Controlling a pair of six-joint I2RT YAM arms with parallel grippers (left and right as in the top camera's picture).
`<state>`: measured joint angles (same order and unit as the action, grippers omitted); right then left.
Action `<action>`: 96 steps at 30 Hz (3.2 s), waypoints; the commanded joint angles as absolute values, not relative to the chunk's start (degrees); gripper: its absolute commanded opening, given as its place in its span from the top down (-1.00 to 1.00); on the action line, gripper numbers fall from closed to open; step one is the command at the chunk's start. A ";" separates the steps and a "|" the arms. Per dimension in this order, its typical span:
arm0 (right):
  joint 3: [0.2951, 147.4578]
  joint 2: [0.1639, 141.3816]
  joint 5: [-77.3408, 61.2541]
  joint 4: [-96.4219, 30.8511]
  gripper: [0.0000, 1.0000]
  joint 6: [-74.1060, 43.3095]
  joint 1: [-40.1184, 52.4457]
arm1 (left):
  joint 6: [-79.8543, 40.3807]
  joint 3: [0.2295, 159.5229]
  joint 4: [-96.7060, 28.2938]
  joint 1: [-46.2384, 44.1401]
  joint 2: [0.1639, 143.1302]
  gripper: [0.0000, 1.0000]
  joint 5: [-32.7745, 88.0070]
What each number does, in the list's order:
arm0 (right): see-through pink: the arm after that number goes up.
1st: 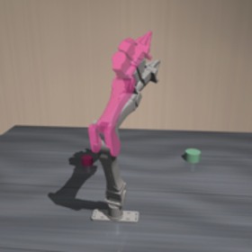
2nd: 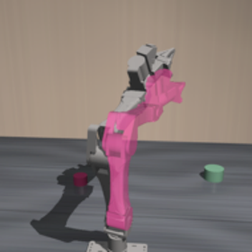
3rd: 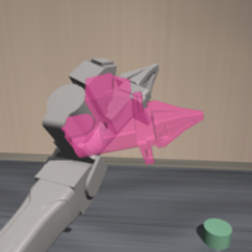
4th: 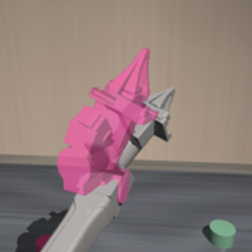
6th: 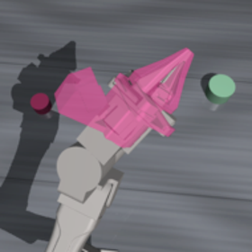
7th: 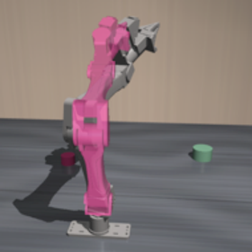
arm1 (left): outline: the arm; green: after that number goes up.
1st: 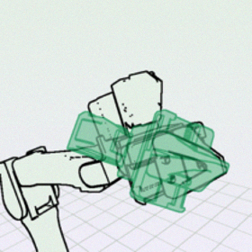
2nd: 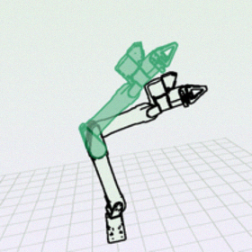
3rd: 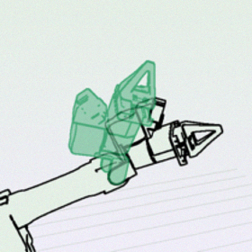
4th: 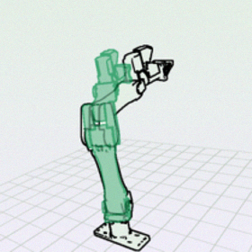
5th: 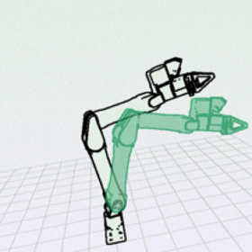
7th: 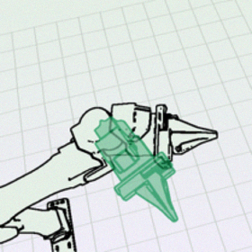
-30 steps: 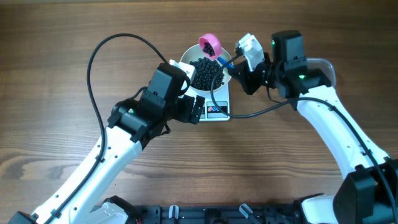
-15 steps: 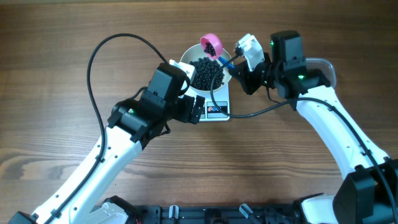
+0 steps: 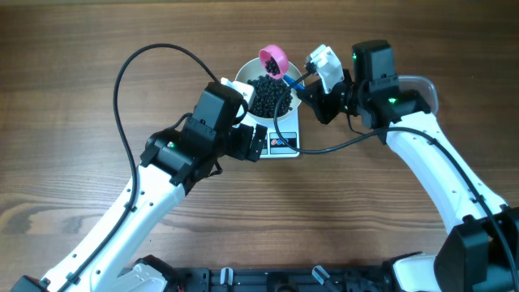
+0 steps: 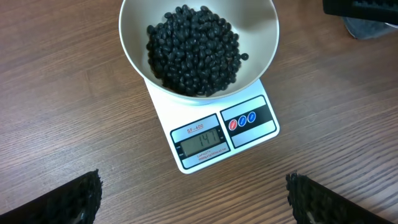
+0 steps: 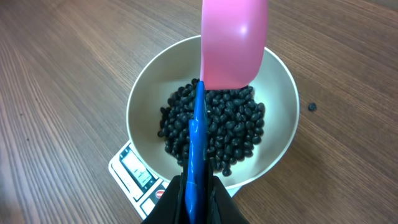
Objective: Scoop item into bowl and weigh 150g on scale
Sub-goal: 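Tilt the scoop slowly over the bowl to trickle in beans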
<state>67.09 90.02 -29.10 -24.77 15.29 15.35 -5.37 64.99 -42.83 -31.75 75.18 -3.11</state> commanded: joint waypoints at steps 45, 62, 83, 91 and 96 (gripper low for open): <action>67.00 90.65 -28.27 -26.33 0.91 15.88 15.57 | -4.73 65.80 -42.70 -31.66 75.61 -1.00 -2.63; 66.98 90.65 -28.32 -26.17 0.91 16.51 15.59 | -4.73 65.80 -42.70 -31.66 75.61 -1.00 -2.63; 66.98 90.65 -27.42 -24.77 0.91 14.70 15.94 | -4.73 65.80 -42.70 -31.66 75.61 -1.00 -2.63; 66.98 90.65 -27.42 -24.71 0.92 10.33 15.94 | -4.73 65.80 -42.70 -31.66 75.61 -1.00 -2.63; 66.98 90.65 -27.42 -24.69 0.92 10.31 15.94 | -4.73 65.80 -42.70 -31.66 75.61 -1.00 -2.63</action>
<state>67.09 90.02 -26.87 -25.04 11.46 15.62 -5.37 64.99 -42.83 -31.75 75.18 -3.11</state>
